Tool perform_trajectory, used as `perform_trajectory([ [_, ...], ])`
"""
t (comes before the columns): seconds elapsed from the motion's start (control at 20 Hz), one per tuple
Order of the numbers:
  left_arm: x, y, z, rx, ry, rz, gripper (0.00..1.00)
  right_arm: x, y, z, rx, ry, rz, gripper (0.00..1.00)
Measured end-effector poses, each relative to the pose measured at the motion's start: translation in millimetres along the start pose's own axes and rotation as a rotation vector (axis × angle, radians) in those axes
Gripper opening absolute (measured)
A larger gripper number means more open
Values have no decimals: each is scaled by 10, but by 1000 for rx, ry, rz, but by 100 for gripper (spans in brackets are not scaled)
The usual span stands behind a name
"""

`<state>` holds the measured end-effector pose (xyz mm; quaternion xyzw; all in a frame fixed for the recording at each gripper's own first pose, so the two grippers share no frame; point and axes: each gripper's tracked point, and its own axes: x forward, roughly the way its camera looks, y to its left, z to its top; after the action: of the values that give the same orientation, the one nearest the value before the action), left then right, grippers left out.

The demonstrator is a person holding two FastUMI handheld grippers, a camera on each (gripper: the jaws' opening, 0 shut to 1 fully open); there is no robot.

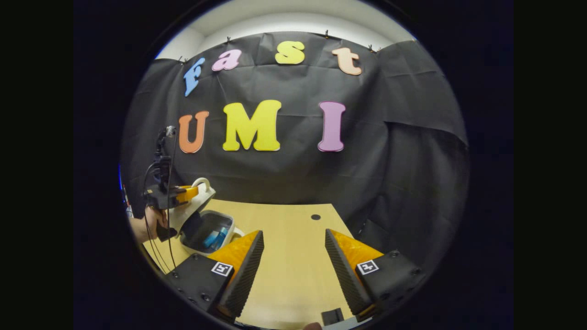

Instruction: First open the suitcase, pack the skin care products into it, and then close the suitcase.

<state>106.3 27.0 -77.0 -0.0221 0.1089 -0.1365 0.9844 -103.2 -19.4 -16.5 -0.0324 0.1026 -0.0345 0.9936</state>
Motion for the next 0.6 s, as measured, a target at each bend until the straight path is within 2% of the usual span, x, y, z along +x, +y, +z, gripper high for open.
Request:
perform_trajectory([
  [0.1,131,-183,-216,-9,42,-3,3,-25,-145,-7,-12,10,-21,79],
  [0.3,350,-441,-642,63,111,6,4,14,-394,40,-24,20,-46,79],
  [0.6,487,-642,-1248,122,223,39,4,177,-537,48,-42,43,-27,78],
])
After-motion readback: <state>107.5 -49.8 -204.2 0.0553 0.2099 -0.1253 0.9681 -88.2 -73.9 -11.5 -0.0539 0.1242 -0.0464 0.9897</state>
